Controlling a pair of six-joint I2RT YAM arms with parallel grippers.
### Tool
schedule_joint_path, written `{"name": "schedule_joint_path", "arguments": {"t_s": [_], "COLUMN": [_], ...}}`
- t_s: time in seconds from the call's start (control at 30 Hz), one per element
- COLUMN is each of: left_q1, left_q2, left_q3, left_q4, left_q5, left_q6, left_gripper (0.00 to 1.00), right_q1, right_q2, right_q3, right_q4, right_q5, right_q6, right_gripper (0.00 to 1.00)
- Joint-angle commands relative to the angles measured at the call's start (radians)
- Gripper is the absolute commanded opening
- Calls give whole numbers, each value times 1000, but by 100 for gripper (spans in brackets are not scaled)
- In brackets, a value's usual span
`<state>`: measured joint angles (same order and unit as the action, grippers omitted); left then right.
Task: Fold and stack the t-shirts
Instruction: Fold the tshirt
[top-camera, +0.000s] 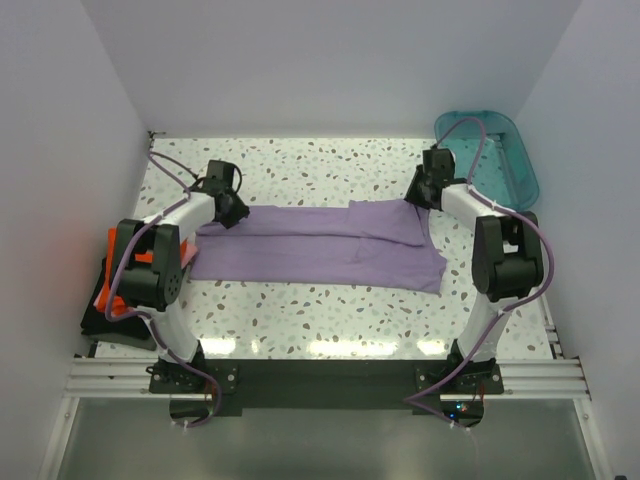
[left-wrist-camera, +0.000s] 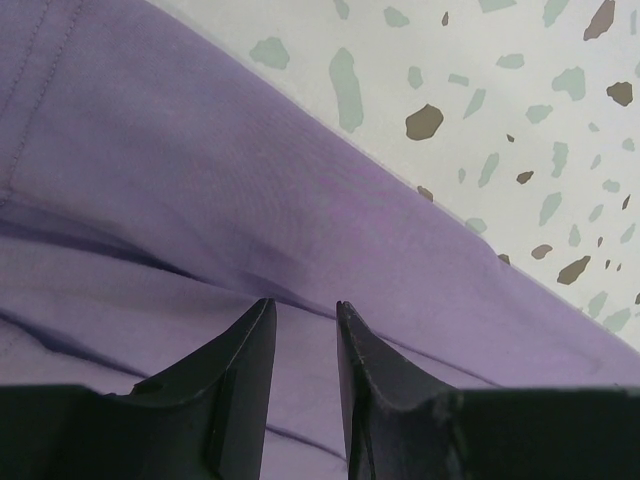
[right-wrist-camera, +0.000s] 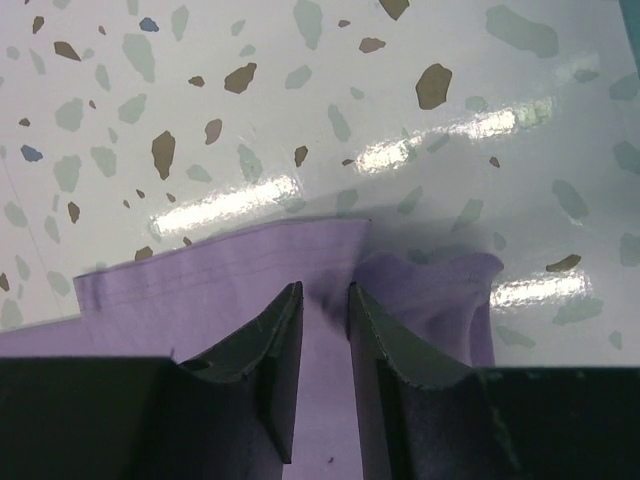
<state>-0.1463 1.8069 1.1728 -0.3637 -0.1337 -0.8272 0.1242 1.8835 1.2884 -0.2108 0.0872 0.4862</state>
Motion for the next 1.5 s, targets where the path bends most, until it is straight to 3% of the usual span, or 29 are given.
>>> {"name": "schedule_joint_path", "arguments": {"t_s": [0.0, 0.4, 0.63, 1.0, 1.47], "left_q1": [-6, -4, -3, 16, 74], "left_q2": [0, -9, -4, 8, 5], "left_q3": [-4, -4, -5, -27, -70], "left_q4": [28, 19, 12, 35, 104], "left_q5": [2, -3, -14, 20, 129], "left_q6": [-12, -7, -13, -38, -66], "left_gripper": [35, 35, 35, 35, 36], "right_q1": [2, 2, 2, 2, 3], "right_q2": [-17, 69, 39, -174, -521], "right_q3": [11, 89, 46, -64, -448], "right_q4": [14, -15, 14, 86, 179], "right_q5": [22, 29, 14, -86, -253], "right_q6": [-6, -6, 12, 35, 87], "right_gripper": [31, 30, 3, 0, 0]}}
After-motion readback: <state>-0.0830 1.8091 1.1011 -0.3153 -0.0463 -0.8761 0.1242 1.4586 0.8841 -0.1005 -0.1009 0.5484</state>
